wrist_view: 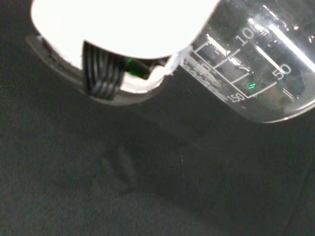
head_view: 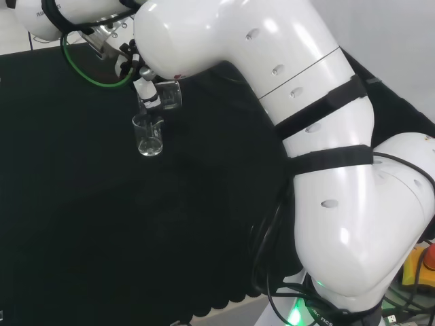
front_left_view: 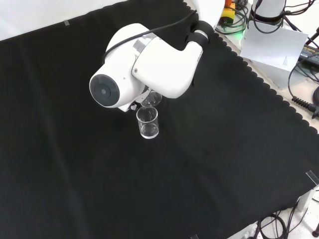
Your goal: Pour the water from the handheld beaker into the one on the table.
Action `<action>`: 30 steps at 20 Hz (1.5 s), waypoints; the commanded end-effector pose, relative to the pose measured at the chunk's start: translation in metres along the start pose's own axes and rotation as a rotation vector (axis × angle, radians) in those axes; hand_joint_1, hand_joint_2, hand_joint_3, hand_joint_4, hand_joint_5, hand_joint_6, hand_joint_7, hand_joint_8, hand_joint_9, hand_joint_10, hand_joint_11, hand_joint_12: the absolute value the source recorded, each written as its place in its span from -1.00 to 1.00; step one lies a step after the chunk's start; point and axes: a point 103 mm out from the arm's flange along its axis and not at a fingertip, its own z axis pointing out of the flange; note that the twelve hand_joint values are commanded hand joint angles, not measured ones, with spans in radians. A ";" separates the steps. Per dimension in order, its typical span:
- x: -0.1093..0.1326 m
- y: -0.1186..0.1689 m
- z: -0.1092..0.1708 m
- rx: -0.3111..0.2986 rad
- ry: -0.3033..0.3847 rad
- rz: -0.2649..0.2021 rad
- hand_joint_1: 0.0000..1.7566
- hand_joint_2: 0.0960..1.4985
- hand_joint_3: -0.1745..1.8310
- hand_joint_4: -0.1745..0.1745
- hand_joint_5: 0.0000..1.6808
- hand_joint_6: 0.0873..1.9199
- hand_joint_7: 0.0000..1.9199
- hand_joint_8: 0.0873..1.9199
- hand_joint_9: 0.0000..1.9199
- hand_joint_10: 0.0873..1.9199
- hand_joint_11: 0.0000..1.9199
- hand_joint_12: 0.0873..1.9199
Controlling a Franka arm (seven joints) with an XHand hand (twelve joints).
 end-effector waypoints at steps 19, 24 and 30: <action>-0.022 -0.005 0.015 -0.274 0.249 -0.065 0.61 -0.10 -0.26 -1.00 0.35 -0.18 0.14 -0.06 0.33 -0.32 0.24 -0.28; -0.029 -0.003 0.021 -0.321 0.324 -0.081 0.61 -0.10 -0.26 -1.00 0.35 -0.18 0.14 -0.06 0.33 -0.32 0.24 -0.28; -0.041 0.002 0.032 -0.352 0.377 -0.087 0.61 -0.10 -0.26 -1.00 0.35 -0.18 0.14 -0.06 0.33 -0.32 0.24 -0.28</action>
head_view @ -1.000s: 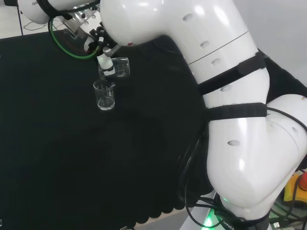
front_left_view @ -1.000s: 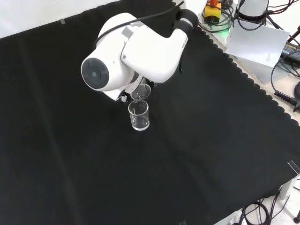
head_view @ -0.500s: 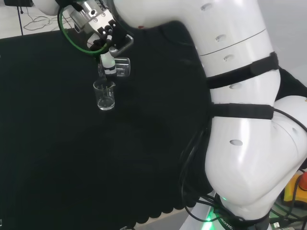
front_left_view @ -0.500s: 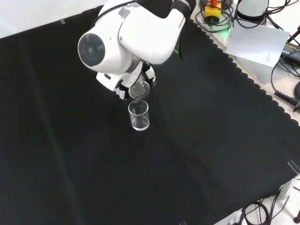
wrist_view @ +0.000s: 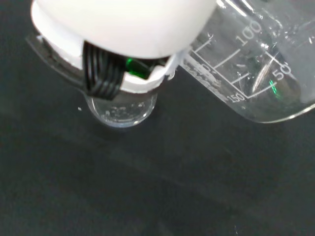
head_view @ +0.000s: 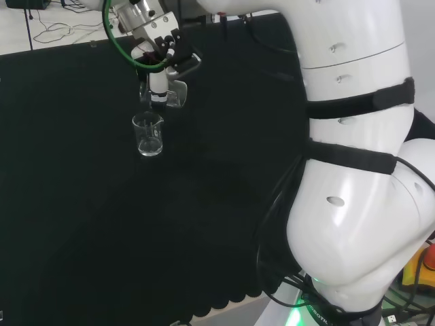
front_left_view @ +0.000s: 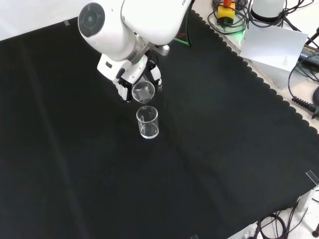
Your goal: Pour the water from the handheld beaker into the one on the table.
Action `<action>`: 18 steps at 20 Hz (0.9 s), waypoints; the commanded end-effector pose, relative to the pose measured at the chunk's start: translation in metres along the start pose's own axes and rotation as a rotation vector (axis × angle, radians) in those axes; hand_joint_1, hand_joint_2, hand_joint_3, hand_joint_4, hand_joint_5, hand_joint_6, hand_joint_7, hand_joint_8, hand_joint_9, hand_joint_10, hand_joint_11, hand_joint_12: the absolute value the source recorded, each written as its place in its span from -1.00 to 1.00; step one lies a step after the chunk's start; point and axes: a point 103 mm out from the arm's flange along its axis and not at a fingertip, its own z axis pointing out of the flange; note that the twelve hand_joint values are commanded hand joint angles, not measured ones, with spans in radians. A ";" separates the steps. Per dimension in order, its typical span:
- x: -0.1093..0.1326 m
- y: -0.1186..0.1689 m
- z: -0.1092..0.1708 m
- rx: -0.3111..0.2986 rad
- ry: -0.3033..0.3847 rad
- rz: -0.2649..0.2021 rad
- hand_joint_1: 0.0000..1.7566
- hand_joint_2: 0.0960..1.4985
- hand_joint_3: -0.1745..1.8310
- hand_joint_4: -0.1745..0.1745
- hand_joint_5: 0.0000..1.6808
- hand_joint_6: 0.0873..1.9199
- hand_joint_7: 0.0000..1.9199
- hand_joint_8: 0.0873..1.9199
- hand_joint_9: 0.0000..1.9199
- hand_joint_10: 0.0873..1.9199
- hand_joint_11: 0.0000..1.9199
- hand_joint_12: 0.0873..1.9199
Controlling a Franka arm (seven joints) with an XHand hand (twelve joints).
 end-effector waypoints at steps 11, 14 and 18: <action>-0.027 0.007 0.010 -0.085 0.176 -0.073 0.61 -0.10 -0.26 -1.00 0.35 -0.18 0.14 -0.07 0.33 -0.32 0.24 -0.28; -0.033 0.009 0.016 -0.107 0.222 -0.129 0.61 -0.10 -0.26 -1.00 0.35 -0.18 0.14 -0.07 0.33 -0.33 0.24 -0.28; -0.042 0.009 0.022 -0.144 0.260 -0.137 0.61 -0.10 -0.27 -1.00 0.35 -0.18 0.14 -0.07 0.33 -0.33 0.24 -0.28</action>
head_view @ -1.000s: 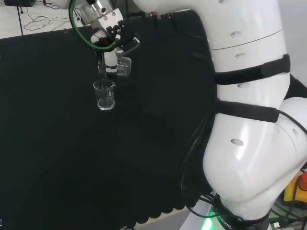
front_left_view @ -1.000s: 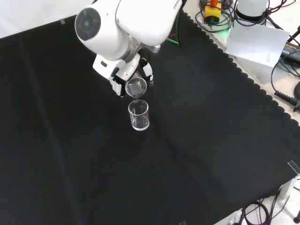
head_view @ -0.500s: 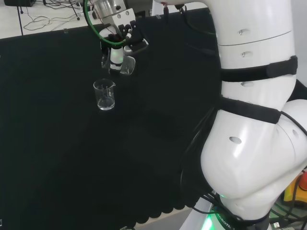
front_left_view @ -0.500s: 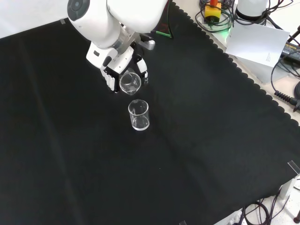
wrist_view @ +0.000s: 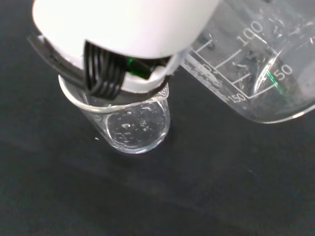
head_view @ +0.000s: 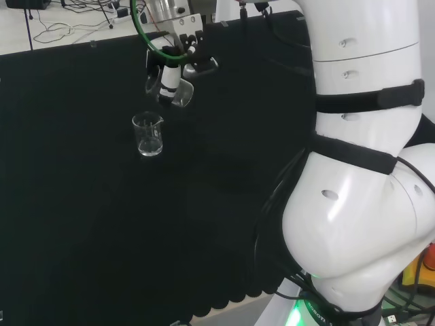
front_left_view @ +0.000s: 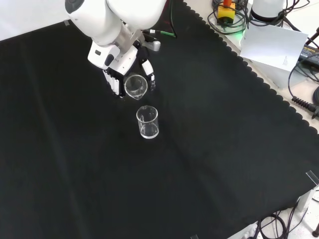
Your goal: Pour the water from the handheld beaker into the one on the table.
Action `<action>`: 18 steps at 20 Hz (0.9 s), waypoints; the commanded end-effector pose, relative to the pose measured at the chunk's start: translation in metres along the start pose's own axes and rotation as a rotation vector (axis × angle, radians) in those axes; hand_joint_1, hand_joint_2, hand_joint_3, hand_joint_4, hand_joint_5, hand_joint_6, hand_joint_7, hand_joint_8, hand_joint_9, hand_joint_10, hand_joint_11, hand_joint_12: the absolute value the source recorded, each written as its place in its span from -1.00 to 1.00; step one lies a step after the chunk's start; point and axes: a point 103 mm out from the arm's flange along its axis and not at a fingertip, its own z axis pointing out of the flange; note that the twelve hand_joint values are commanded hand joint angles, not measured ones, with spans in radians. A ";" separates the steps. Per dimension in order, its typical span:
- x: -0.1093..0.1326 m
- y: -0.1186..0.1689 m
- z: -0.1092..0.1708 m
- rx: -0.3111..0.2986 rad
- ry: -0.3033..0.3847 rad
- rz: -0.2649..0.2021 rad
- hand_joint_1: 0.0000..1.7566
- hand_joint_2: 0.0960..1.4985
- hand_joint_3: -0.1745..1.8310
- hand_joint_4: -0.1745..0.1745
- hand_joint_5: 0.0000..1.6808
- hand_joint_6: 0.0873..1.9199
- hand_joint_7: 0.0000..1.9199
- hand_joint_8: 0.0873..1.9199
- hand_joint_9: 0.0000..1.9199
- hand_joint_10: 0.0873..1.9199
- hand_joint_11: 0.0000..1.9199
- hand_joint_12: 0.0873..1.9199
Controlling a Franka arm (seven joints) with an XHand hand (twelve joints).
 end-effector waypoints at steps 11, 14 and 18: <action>-0.029 -0.004 0.014 -0.117 0.128 -0.078 0.61 -0.09 -0.27 -1.00 0.35 -0.18 0.14 -0.07 0.33 -0.34 0.24 -0.28; -0.031 -0.004 0.017 -0.138 0.140 -0.083 0.61 -0.09 -0.27 -1.00 0.35 -0.18 0.14 -0.07 0.33 -0.34 0.24 -0.28; -0.038 -0.004 0.021 -0.163 0.161 -0.088 0.61 -0.09 -0.27 -1.00 0.35 -0.19 0.15 -0.07 0.33 -0.34 0.24 -0.28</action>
